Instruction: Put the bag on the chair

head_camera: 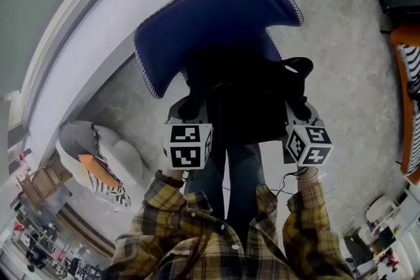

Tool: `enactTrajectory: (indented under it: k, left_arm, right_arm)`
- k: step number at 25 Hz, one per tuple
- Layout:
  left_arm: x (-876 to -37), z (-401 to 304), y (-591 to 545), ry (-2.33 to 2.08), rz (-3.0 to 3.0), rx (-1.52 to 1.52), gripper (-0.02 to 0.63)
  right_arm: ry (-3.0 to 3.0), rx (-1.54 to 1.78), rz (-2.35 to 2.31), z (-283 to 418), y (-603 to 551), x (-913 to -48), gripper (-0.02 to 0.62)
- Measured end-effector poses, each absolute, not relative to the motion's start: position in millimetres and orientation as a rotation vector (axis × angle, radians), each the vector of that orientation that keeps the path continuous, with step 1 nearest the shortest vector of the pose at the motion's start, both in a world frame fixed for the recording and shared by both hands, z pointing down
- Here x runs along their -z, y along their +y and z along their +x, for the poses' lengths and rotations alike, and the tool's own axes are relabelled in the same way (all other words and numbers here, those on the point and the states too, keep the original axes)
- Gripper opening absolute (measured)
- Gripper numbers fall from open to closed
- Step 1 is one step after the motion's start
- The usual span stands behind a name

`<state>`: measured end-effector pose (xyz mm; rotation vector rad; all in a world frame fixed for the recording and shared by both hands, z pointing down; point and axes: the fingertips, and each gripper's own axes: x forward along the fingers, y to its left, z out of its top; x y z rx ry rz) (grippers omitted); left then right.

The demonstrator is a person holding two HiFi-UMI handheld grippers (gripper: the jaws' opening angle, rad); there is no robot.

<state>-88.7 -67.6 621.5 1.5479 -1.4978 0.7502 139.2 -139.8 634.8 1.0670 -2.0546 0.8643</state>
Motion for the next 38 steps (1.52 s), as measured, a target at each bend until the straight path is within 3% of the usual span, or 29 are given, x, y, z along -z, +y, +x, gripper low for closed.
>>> enactTrajectory:
  k: [14, 38]
  left_arm:
    - [-702.0, -92.3, -44.5, -1.480, 1.459, -0.767, 0.034]
    - [-744.9, -95.1, -28.9, -1.535, 1.399, -0.748, 0.035]
  right_arm:
    - [-1.995, -0.774, 1.012, 131.9, -135.8, -702.6, 0.052]
    - [-1.892, -0.783, 1.013, 141.1, -123.6, -754.4, 0.095]
